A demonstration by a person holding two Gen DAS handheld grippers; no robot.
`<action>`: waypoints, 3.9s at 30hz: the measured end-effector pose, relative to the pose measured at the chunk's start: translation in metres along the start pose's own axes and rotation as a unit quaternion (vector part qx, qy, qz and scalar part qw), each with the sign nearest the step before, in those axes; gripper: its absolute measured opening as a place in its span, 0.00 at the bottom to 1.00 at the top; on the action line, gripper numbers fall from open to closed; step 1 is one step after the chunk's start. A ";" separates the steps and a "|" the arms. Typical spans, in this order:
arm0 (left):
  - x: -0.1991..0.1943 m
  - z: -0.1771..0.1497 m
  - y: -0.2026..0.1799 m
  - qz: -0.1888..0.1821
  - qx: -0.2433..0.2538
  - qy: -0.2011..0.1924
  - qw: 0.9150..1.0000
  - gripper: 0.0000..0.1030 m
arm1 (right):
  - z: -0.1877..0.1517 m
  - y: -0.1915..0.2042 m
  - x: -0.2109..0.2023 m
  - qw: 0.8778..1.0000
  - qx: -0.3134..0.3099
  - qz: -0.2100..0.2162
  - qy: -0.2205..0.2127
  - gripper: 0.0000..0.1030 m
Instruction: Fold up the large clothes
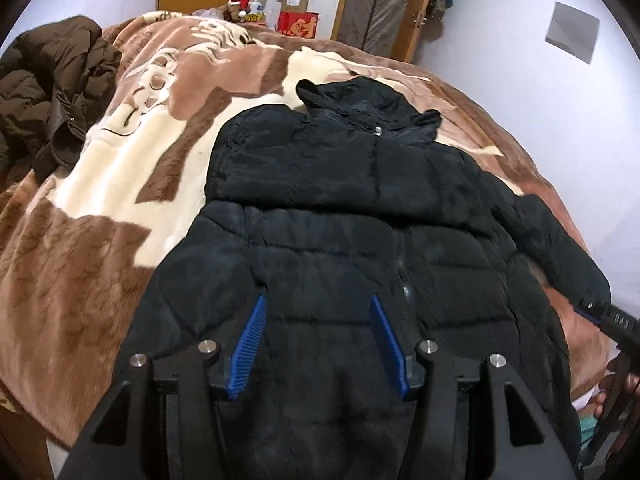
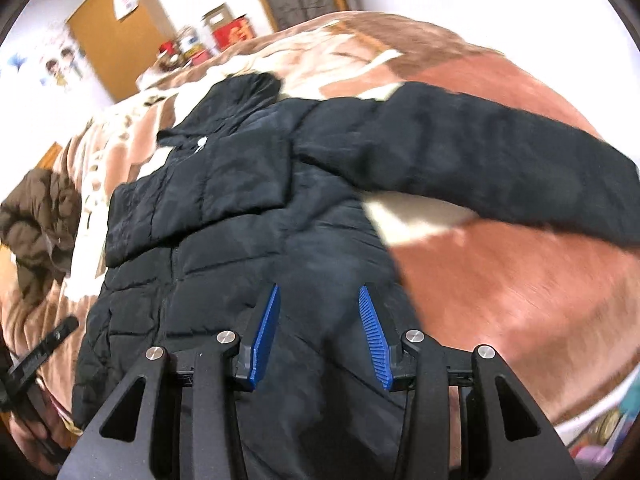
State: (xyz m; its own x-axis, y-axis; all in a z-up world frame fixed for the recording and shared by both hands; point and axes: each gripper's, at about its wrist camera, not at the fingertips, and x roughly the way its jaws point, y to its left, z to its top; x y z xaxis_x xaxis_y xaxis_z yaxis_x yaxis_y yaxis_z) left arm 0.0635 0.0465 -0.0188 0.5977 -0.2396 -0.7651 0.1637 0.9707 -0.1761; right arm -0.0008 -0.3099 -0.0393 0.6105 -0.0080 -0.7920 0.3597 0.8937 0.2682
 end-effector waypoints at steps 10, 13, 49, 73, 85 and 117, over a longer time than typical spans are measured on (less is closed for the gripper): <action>-0.010 -0.001 -0.030 -0.007 0.021 0.003 1.000 0.55 | 0.004 -0.099 -0.016 0.992 0.115 -0.044 -0.020 0.58; -0.004 0.010 -0.038 -0.005 0.025 -0.003 1.000 0.55 | 0.011 -0.133 -0.007 0.986 0.155 -0.050 -0.023 0.58; 0.063 0.022 -0.012 0.012 -0.002 0.041 0.999 0.55 | 0.056 -0.257 0.029 0.924 0.364 -0.047 -0.110 0.33; 0.043 0.043 0.033 0.001 -0.043 -0.001 0.999 0.55 | 0.171 0.071 -0.043 0.981 0.012 0.146 -0.130 0.09; 0.042 0.038 0.085 0.014 -0.076 -0.004 0.997 0.55 | 0.104 0.222 0.123 0.981 -0.117 0.151 0.045 0.15; 0.204 0.141 -0.015 -0.018 -0.013 0.041 0.999 0.47 | 0.136 0.069 0.182 0.997 -0.072 0.030 0.009 0.55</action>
State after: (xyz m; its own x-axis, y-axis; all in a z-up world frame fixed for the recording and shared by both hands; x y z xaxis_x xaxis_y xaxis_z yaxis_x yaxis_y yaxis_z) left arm 0.2935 -0.0200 -0.0847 0.5257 -0.2721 -0.8060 0.1623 0.9621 -0.2189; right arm 0.2317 -0.3108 -0.0905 0.6142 0.0539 -0.7873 0.2173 0.9476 0.2343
